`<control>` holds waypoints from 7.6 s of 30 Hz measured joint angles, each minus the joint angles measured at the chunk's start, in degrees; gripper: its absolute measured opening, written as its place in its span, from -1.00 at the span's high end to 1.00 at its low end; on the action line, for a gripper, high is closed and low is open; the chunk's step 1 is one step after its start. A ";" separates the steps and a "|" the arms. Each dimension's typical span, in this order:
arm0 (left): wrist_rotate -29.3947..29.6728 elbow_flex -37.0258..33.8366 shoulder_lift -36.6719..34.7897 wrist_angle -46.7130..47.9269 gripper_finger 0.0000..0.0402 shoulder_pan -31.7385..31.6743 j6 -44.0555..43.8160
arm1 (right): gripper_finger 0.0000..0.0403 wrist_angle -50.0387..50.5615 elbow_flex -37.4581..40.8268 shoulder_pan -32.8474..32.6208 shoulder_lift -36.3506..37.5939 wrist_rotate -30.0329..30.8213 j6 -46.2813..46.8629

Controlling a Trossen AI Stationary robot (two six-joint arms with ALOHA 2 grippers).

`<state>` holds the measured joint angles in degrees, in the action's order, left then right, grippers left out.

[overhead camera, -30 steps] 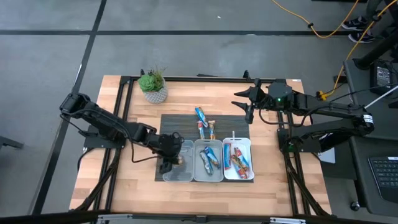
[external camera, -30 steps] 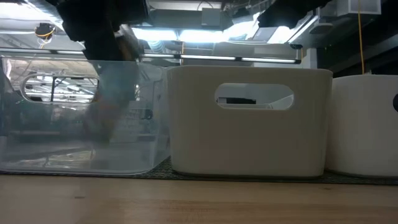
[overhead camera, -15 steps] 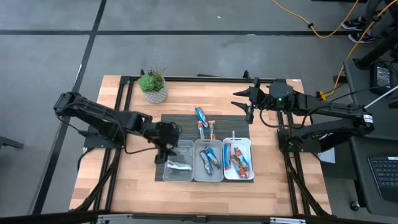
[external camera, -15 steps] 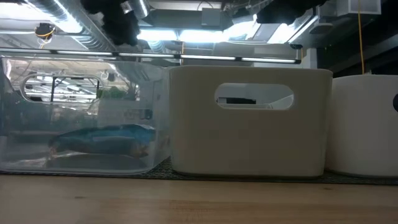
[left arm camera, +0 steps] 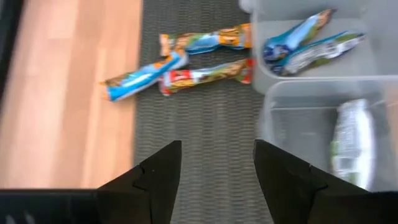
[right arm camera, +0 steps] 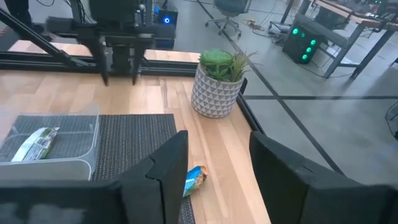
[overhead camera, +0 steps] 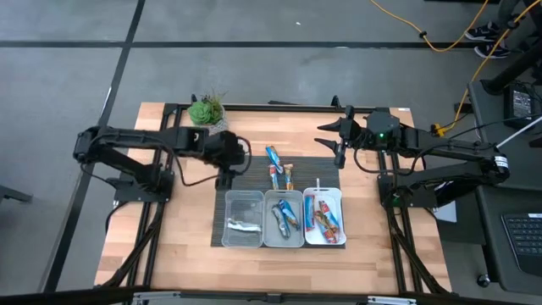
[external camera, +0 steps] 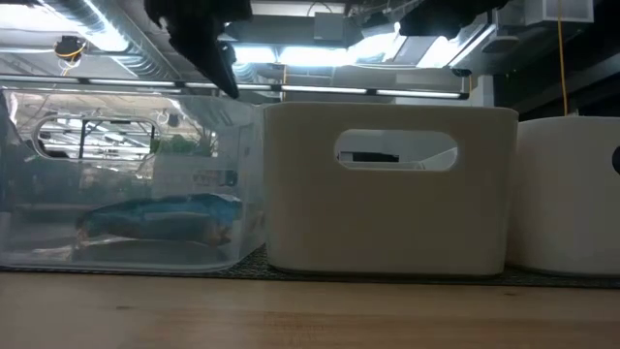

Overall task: Pick and place Granola Bars by type
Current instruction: Put the yellow granola bar into the transparent bin, then put the red granola bar into the white bin

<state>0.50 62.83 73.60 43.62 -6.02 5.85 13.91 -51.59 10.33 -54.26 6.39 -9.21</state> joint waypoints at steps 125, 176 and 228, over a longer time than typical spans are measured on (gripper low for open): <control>-4.92 31.48 19.83 7.36 0.98 -8.88 14.33 | 0.14 0.64 4.28 0.07 0.00 -0.43 2.84; -9.91 11.48 14.95 5.15 0.97 17.52 -4.75 | 0.14 -2.19 4.28 0.04 0.02 -2.58 0.25; -4.46 2.89 13.00 -5.17 0.38 17.11 -10.64 | 0.14 -1.77 4.28 0.04 0.02 -3.56 -0.07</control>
<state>-3.96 65.71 86.61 38.45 11.09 -4.80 12.14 -47.31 10.37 -54.24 2.83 -9.28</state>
